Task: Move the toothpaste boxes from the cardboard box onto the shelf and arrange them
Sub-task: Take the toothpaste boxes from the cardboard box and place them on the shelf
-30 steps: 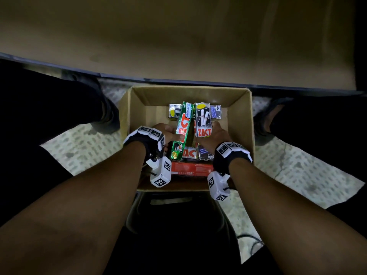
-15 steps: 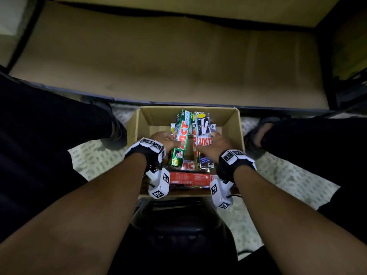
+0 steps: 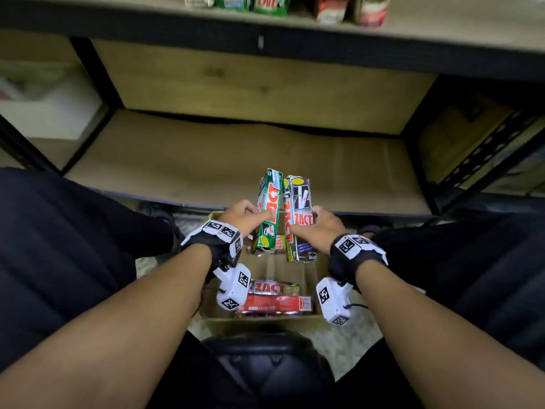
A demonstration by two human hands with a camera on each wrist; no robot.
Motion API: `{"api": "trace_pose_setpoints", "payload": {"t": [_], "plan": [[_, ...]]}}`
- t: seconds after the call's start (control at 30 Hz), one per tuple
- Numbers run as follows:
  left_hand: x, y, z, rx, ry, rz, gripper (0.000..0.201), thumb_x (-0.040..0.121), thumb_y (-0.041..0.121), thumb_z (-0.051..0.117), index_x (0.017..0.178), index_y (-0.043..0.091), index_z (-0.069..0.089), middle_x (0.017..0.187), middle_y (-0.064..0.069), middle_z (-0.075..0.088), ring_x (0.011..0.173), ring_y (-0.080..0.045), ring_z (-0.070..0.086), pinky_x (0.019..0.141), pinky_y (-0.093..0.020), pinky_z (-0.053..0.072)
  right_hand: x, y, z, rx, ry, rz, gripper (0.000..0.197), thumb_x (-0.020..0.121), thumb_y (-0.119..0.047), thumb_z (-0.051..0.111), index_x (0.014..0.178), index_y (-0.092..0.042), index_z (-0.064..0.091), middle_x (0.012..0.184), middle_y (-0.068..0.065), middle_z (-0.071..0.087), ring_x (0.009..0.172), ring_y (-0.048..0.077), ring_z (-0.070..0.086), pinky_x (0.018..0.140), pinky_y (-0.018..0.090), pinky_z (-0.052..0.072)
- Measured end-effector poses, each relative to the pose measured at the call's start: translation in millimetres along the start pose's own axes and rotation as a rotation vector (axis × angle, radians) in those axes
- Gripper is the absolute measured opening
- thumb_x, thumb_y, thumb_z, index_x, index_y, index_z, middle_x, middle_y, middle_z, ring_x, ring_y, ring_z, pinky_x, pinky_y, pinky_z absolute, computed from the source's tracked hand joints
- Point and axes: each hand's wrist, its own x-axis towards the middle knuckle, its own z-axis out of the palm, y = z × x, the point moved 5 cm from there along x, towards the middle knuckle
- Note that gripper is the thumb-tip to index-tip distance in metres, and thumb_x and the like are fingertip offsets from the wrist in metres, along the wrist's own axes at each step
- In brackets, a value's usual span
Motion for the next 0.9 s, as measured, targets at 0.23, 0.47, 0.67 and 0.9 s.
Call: {"api": "trace_pose_setpoints", "payload": {"t": [0.23,0.47,0.67,0.9], "plan": [[-26,82,-51,-0.070,0.143,0.249,0.051,0.077,0.058,0.069,0.099,0.014,0.058,0.081,0.003,0.056,0.068,-0.013,0.052,0.065,-0.030,0.046,-31,-73,-63,-0.002,0.155,-0.196,0.049,0.074,-0.044,0.078,0.114,-0.026,0.055,0.096,-0.012,0.067,0.082,0.002,0.065,0.064,0.020,0.050],[-58,176,-106,-0.124,0.270,0.470,0.052,0.079,0.057,0.068,0.098,0.010,0.055,0.076,0.002,0.046,0.063,-0.014,0.045,0.058,-0.028,0.038,-71,-161,-137,0.002,0.289,-0.380,0.045,0.078,-0.044,0.075,0.113,-0.025,0.054,0.093,-0.013,0.064,0.080,0.003,0.064,0.060,0.020,0.048],[-82,258,-148,-0.097,0.345,0.629,0.054,0.078,0.056,0.067,0.100,0.008,0.054,0.078,0.001,0.048,0.061,-0.013,0.048,0.056,-0.027,0.042,-93,-225,-185,0.010,0.357,-0.497,0.034,0.079,-0.045,0.073,0.104,-0.028,0.056,0.093,-0.012,0.067,0.082,0.007,0.066,0.072,0.028,0.055],[-87,324,-199,0.005,0.488,0.713,0.052,0.073,0.060,0.068,0.095,0.015,0.058,0.078,0.004,0.057,0.064,-0.014,0.052,0.058,-0.030,0.047,-94,-280,-222,-0.027,0.397,-0.533,0.028,0.082,-0.050,0.067,0.090,-0.026,0.054,0.080,-0.010,0.062,0.069,0.008,0.060,0.058,0.027,0.048]]}}
